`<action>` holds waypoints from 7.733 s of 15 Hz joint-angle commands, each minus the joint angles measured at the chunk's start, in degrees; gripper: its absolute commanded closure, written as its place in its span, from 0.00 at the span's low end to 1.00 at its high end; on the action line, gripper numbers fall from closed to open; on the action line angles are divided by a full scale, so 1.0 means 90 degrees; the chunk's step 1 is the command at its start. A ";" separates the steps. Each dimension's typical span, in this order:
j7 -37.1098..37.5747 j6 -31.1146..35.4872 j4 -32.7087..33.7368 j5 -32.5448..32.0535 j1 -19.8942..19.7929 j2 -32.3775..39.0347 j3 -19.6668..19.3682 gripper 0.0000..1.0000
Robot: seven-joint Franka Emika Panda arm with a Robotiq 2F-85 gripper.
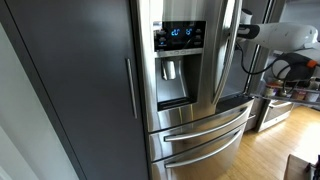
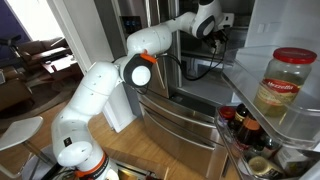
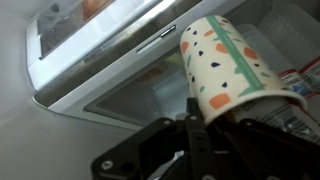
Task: Move the coffee cup to the bottom shelf
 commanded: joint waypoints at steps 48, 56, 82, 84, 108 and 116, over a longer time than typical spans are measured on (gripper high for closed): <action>-0.5074 0.2692 -0.7527 0.1441 -0.0342 -0.3122 0.0675 0.99; -0.5369 0.3194 -0.7541 0.1845 -0.0379 -0.2955 0.1033 0.99; -0.3894 0.1334 -0.7257 0.0425 0.0066 -0.3791 0.0155 0.00; -0.3975 0.1082 -0.7342 0.0296 0.0133 -0.4118 0.0002 0.00; -0.2398 -0.1194 -0.8667 -0.1655 0.0702 -0.7060 -0.1307 0.00; -0.1987 -0.0904 -0.9184 -0.1702 0.0678 -0.7643 -0.1367 0.00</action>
